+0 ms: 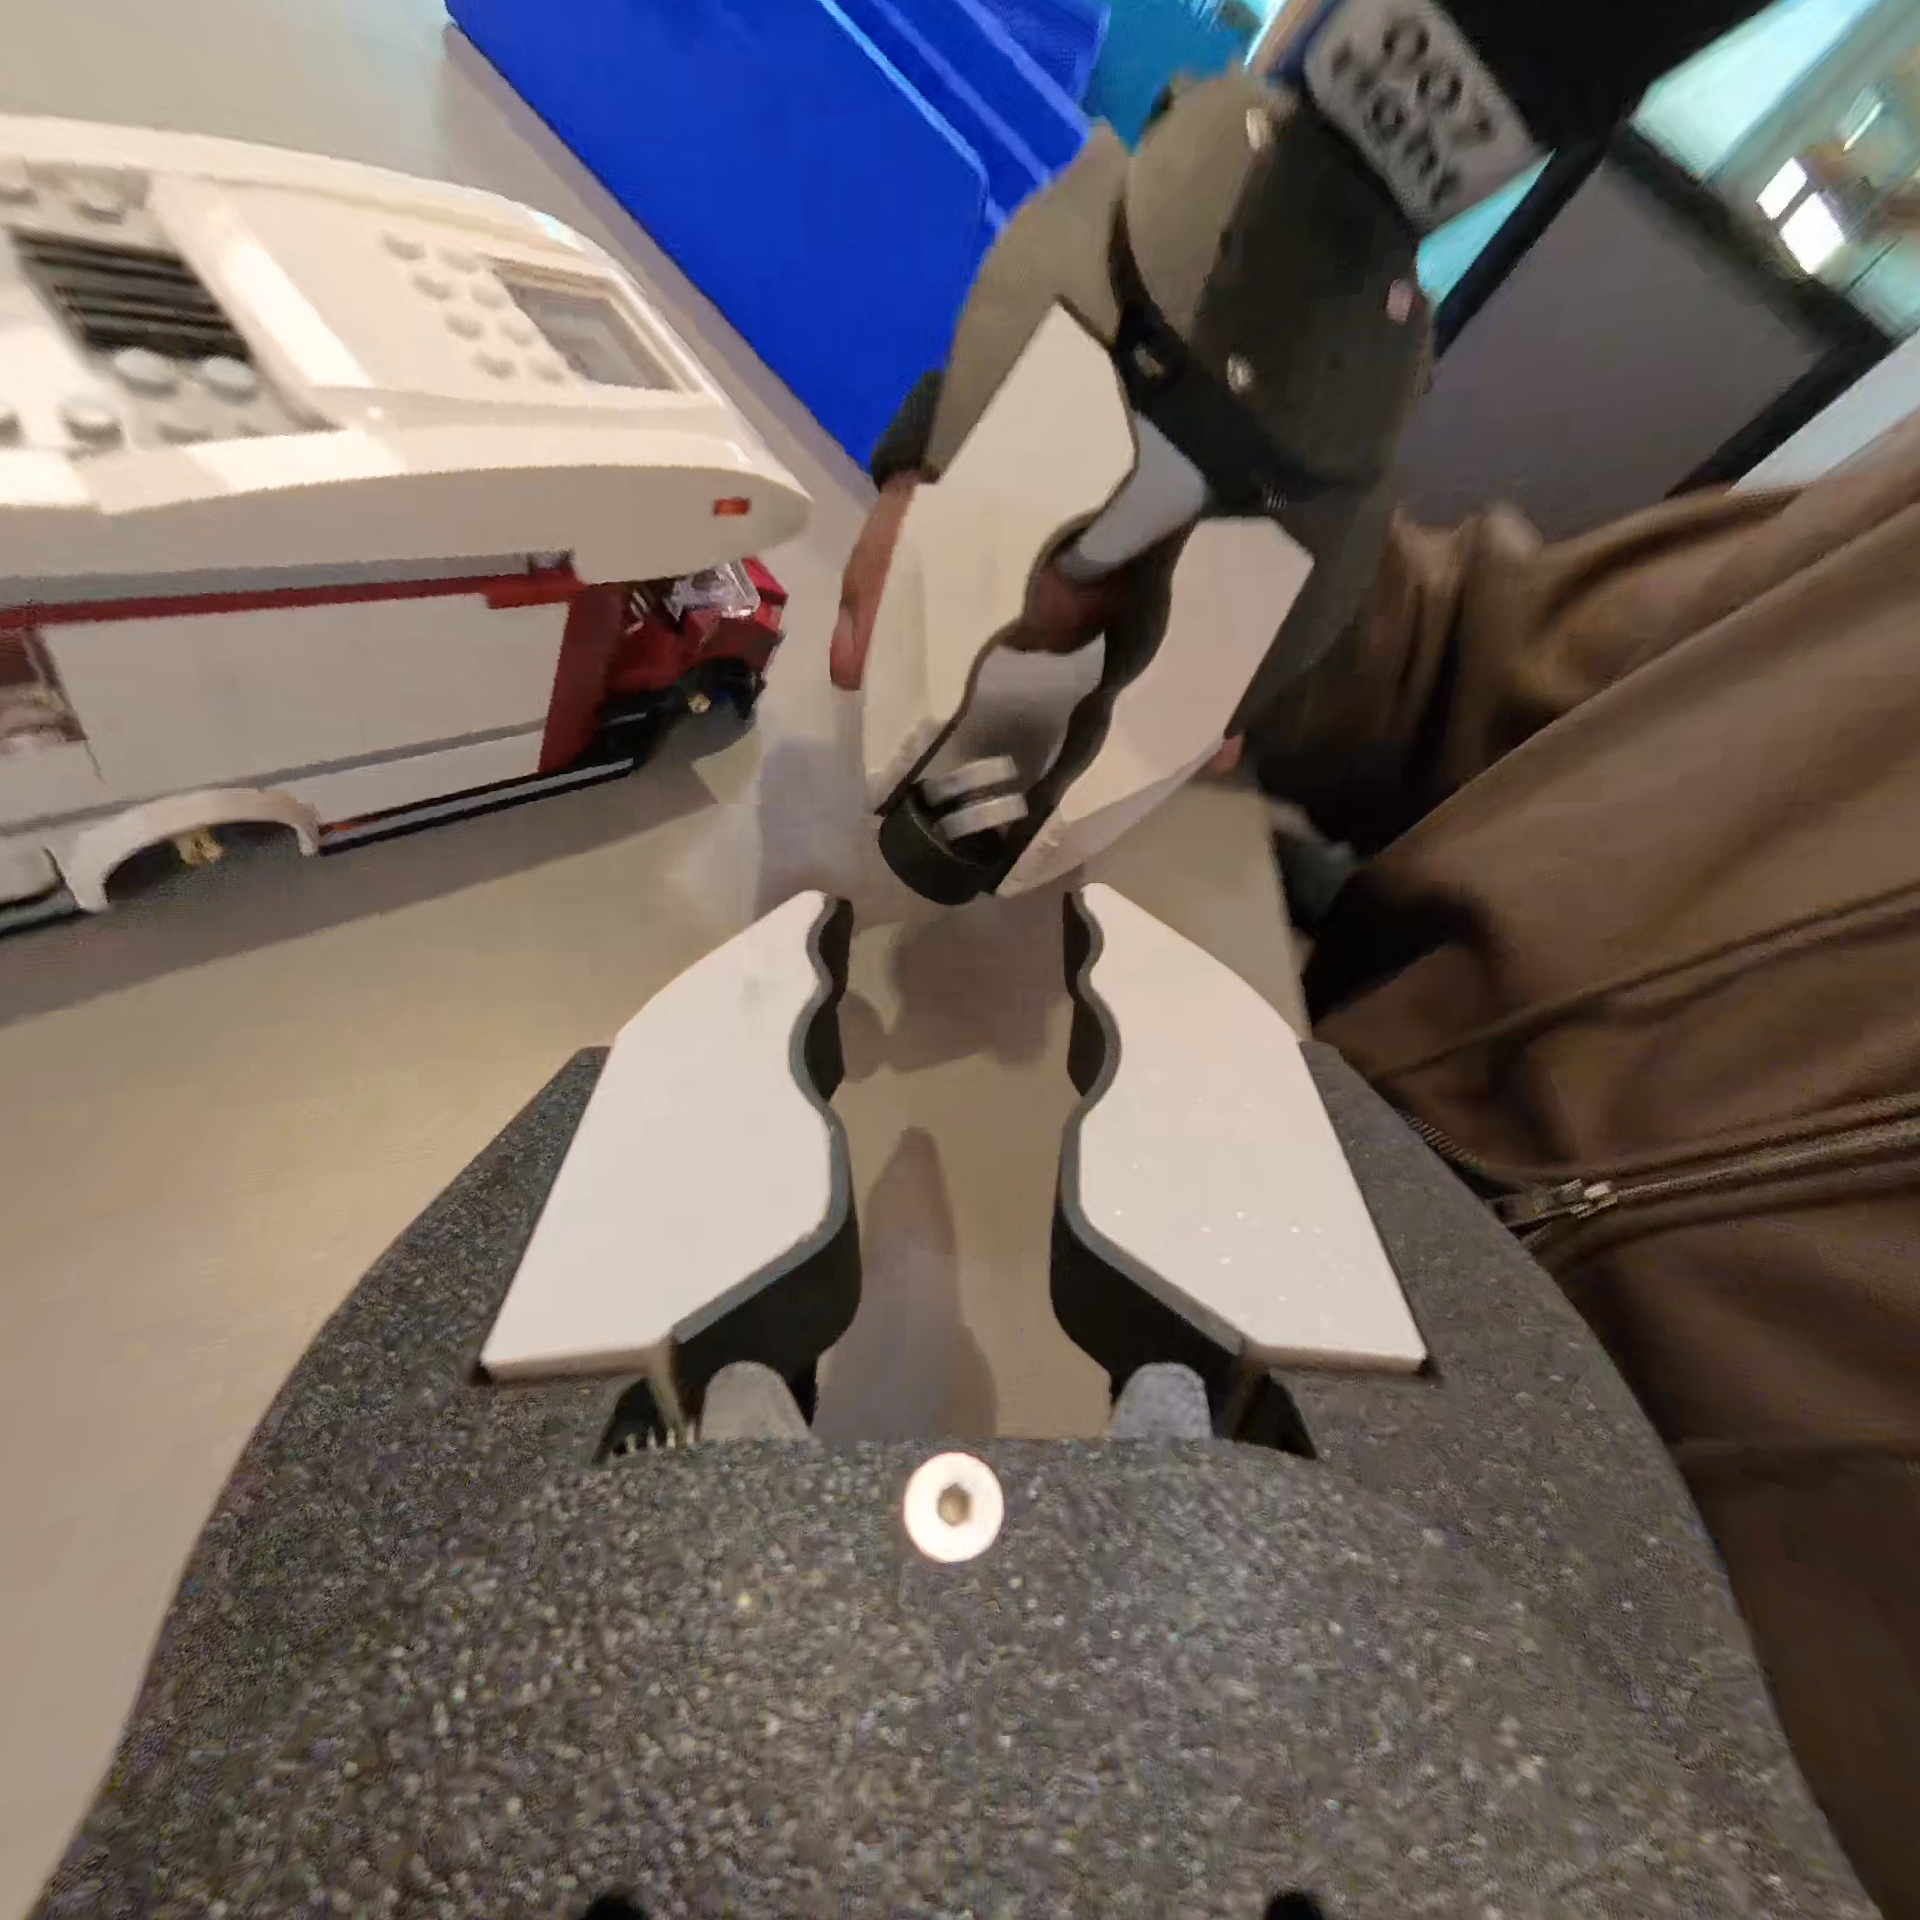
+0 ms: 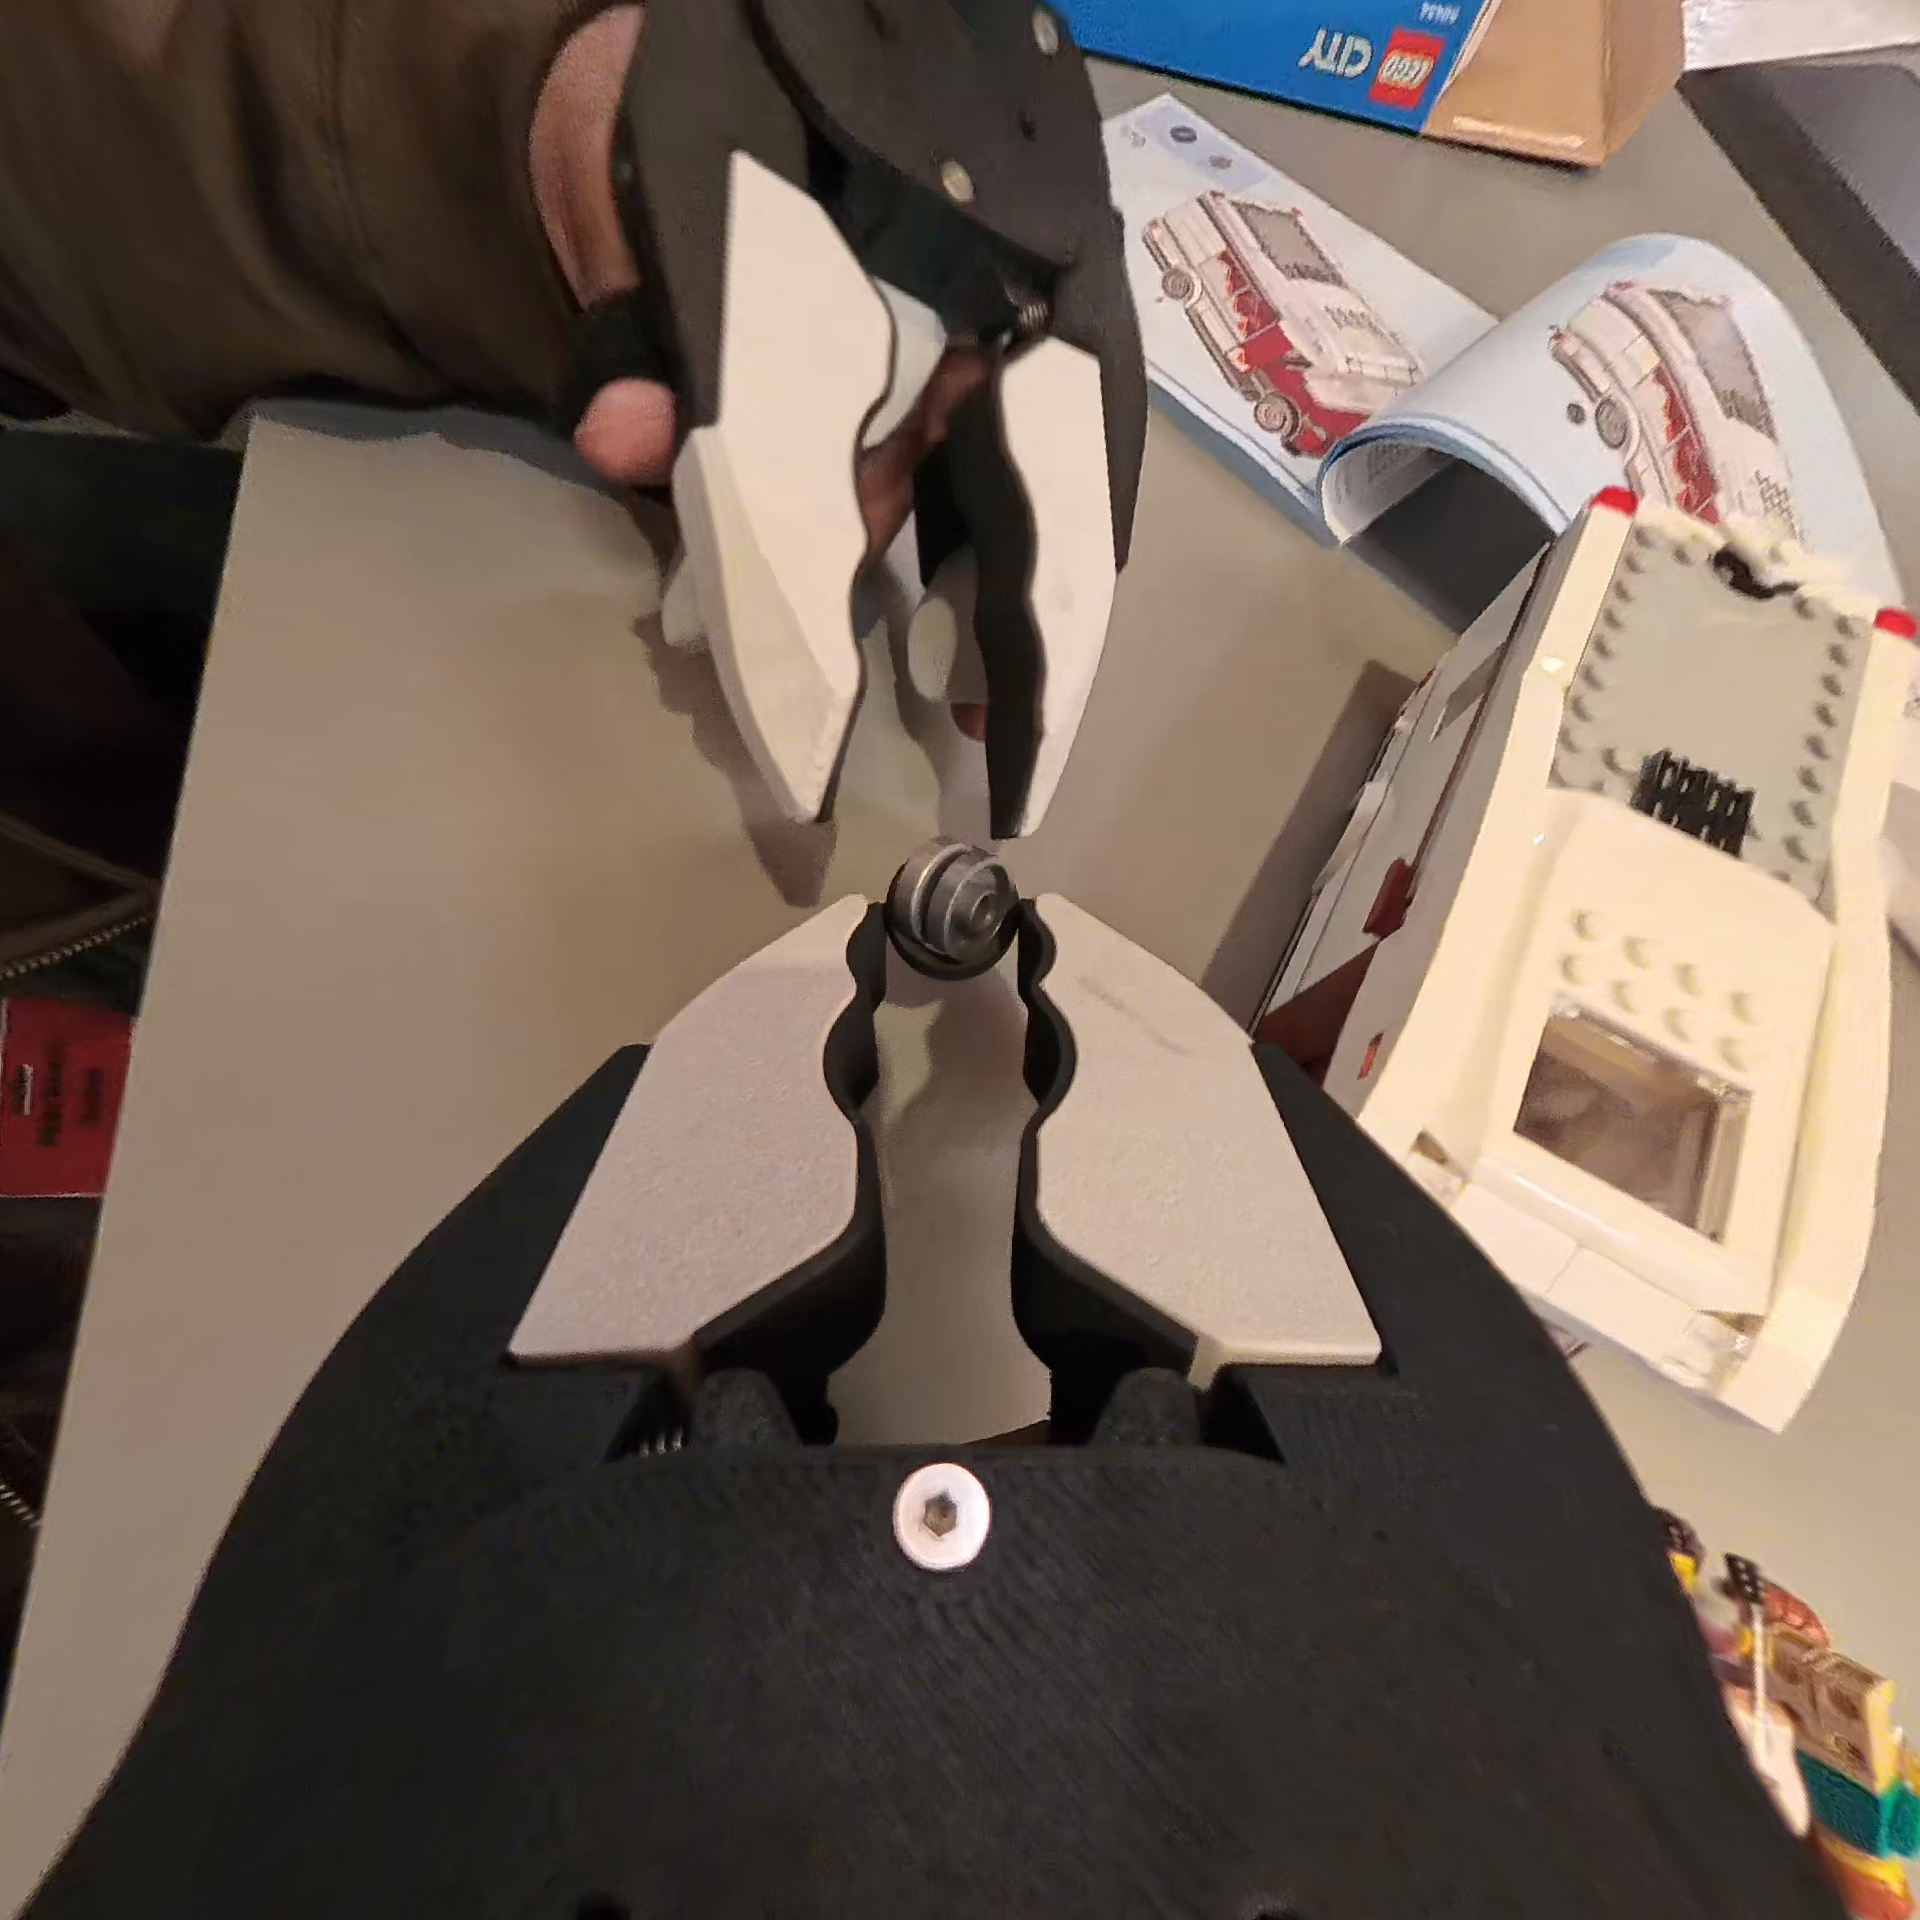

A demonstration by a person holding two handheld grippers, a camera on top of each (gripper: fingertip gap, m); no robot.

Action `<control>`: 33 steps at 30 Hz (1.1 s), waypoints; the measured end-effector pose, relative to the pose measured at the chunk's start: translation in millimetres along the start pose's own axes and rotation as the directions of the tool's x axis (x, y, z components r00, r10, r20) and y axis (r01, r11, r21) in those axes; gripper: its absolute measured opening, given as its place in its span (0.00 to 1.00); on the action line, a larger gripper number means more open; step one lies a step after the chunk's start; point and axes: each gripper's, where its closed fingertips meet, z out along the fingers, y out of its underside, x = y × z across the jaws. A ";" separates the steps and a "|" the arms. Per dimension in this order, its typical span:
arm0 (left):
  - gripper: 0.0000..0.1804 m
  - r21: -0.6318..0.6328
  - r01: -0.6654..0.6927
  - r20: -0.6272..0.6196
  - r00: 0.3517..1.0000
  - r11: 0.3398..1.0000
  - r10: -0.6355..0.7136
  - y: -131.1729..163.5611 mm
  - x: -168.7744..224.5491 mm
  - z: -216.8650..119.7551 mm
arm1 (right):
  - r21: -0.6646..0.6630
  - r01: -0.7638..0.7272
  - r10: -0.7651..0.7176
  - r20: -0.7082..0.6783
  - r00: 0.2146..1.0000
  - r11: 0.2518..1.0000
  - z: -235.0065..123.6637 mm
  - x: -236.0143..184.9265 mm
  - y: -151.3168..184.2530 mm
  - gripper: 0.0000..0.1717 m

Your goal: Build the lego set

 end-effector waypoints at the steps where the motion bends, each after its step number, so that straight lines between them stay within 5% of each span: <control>1: 0.23 0.028 0.053 -0.029 0.998 0.998 -0.053 -3.6 0.5 -2.3 | 0.004 0.001 -0.001 0.005 1.000 1.000 -0.6 -0.3 -3.8 0.14; 7: 0.35 0.049 0.171 -0.131 0.978 0.984 -0.163 -6.0 8.8 -2.8 | -0.008 0.041 -0.041 -0.004 0.999 0.999 1.5 -0.9 -19.3 0.14; 33: 0.15 0.063 0.306 -0.152 0.944 0.950 -0.293 -6.4 3.1 -5.0 | -0.025 0.160 -0.161 -0.119 0.980 0.987 13.0 -0.1 -20.4 0.14</control>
